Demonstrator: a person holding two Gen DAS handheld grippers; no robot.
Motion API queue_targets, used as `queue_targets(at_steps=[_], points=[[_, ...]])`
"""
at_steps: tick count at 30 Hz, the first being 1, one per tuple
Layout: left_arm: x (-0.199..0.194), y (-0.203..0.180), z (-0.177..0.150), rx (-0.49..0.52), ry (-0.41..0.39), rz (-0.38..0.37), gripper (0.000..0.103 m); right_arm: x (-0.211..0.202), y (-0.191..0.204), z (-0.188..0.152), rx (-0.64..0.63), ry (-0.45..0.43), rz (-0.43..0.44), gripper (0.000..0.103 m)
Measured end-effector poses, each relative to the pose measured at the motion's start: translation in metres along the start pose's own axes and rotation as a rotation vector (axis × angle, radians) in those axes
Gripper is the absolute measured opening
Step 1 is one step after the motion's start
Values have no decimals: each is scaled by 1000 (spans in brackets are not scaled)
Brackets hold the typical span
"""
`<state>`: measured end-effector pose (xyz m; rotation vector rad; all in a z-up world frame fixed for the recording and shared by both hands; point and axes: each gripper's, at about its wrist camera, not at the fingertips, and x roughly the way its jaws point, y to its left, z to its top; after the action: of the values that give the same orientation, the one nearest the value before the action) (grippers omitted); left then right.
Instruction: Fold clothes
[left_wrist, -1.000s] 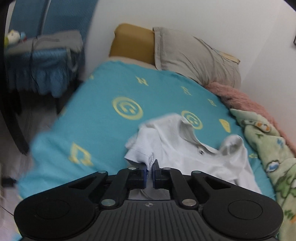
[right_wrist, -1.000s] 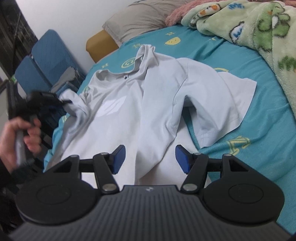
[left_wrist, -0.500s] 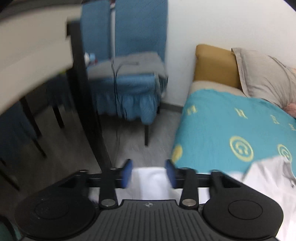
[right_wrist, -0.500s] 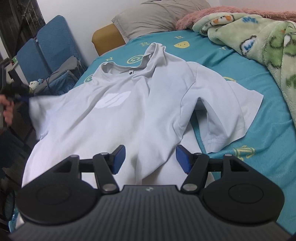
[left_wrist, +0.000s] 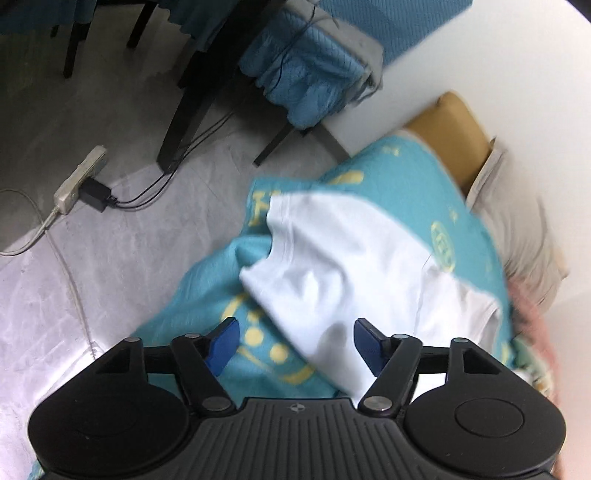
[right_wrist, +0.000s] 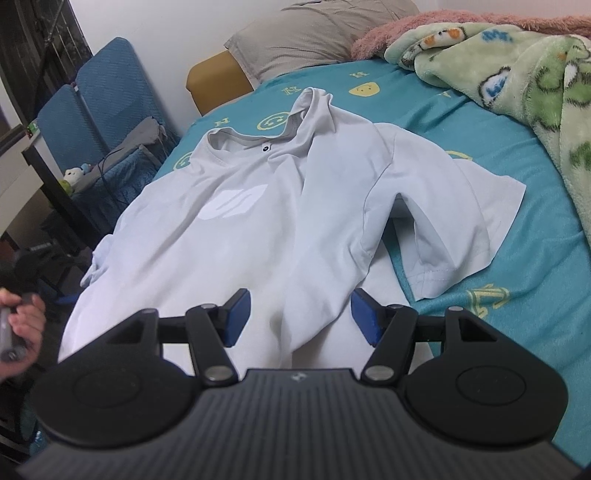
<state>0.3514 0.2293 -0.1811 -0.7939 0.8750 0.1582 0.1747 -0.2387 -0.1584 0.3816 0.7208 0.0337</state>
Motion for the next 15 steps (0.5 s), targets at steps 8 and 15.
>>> queue_targets(at_steps=[8, 15], points=[[14, -7, 5, 122, -58, -18, 3, 2, 1, -1, -10, 1, -4, 63], [6, -41, -2, 383, -206, 221, 3, 5, 0, 0, -18, -16, -19, 63]])
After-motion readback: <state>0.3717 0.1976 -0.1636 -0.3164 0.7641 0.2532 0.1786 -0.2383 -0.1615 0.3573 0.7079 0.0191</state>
